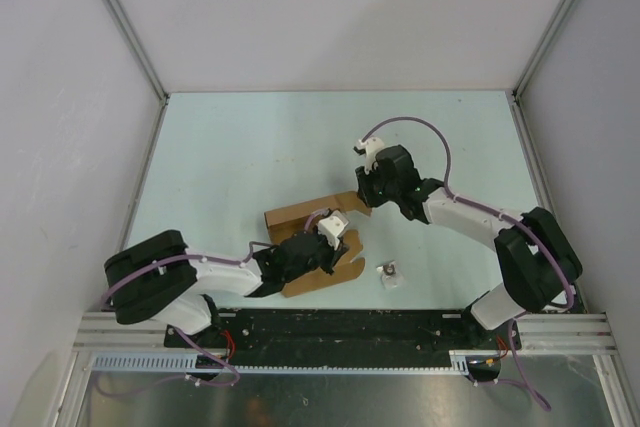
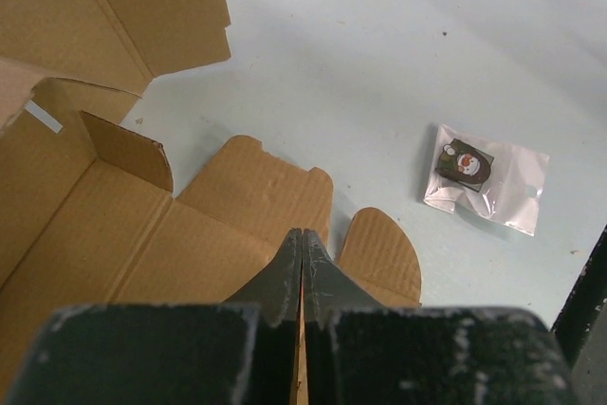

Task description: Fold the paper box

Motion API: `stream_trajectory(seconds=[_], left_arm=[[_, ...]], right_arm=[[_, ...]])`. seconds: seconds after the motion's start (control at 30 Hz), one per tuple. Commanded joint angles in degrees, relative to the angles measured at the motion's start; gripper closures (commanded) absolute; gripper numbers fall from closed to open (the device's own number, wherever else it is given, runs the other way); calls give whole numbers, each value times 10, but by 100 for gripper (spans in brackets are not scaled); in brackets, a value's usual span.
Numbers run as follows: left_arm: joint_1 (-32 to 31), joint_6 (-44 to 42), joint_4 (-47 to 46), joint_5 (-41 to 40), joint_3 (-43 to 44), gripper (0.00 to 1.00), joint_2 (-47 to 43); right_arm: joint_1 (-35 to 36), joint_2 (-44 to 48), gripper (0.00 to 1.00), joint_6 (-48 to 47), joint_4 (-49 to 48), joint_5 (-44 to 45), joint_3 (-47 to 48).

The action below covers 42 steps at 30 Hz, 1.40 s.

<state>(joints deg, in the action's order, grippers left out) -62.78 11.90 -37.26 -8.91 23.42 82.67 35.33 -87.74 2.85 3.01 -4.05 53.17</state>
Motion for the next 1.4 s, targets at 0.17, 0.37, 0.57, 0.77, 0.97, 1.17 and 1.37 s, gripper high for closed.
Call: stream_trajectory(seconds=[0.17,0.37,0.57,0.77,0.97,1.17,1.37], left_arm=[[-2,-23,-32,-19,29,100,39],[-1,-25,-40,-22,36,100,59],[0,-28,-47,-24,45,100,81],[1,-27,-51,-24,57,100,112],[1,-23,-56,-22,69,100,147],[2,-24,-58,-25,77,100,167],[2,-23,-59,-28,75,100,173]], right_arm=[[-2,-16,72,-11,14,-10,25],[-2,-17,76,-13,17,-12,26],[-2,-10,83,-7,19,-19,26],[-2,-4,85,-2,25,-29,26],[0,-1,85,2,29,-38,26],[4,1,85,10,31,-46,26],[18,9,86,33,45,-48,26]])
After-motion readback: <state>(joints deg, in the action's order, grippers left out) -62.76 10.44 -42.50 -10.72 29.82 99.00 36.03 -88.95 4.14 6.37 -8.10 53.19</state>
